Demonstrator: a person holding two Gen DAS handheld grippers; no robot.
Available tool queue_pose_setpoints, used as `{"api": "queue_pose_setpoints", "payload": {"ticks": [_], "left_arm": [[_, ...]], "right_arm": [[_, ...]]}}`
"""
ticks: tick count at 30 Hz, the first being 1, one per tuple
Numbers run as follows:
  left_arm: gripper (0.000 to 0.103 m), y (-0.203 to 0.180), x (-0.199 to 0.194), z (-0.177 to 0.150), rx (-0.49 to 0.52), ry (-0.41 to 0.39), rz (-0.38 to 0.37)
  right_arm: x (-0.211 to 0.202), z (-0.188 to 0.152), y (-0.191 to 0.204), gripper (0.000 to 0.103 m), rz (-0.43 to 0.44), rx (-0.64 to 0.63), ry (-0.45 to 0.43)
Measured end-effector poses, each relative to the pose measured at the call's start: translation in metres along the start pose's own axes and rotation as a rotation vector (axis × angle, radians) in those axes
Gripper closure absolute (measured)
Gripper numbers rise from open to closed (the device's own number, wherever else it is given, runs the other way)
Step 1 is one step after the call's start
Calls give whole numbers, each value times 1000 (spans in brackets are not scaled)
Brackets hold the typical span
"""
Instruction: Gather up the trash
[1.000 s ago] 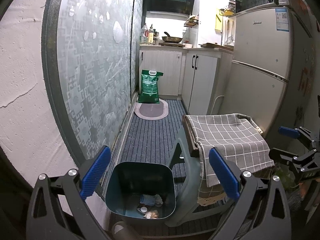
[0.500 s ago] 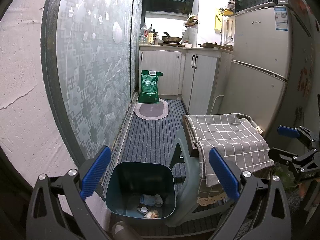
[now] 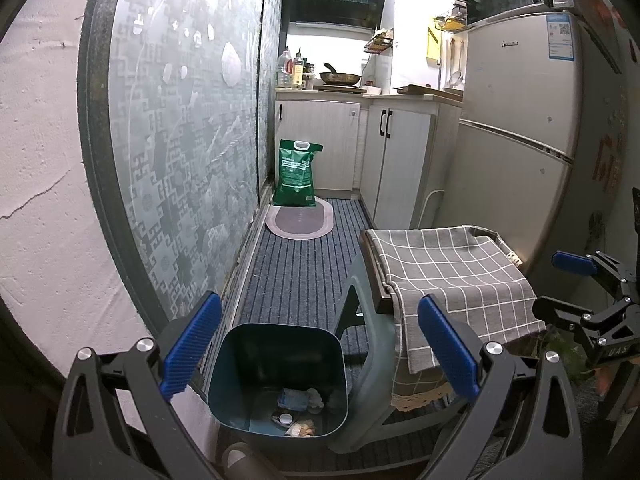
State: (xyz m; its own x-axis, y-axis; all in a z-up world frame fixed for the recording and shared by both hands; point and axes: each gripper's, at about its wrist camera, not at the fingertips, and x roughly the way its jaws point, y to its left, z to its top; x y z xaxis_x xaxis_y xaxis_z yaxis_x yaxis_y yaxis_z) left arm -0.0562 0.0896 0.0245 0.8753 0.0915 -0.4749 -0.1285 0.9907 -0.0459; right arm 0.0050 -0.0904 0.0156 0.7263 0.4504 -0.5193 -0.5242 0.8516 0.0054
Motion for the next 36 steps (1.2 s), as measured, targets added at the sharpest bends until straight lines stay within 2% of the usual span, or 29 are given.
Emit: {"api": "queue_pose_setpoints", "payload": {"ticks": [36], "left_arm": [[3,0,1,-3,2,5,6]], "right_arm": [[0,1,3,3,5,-8,7]]}}
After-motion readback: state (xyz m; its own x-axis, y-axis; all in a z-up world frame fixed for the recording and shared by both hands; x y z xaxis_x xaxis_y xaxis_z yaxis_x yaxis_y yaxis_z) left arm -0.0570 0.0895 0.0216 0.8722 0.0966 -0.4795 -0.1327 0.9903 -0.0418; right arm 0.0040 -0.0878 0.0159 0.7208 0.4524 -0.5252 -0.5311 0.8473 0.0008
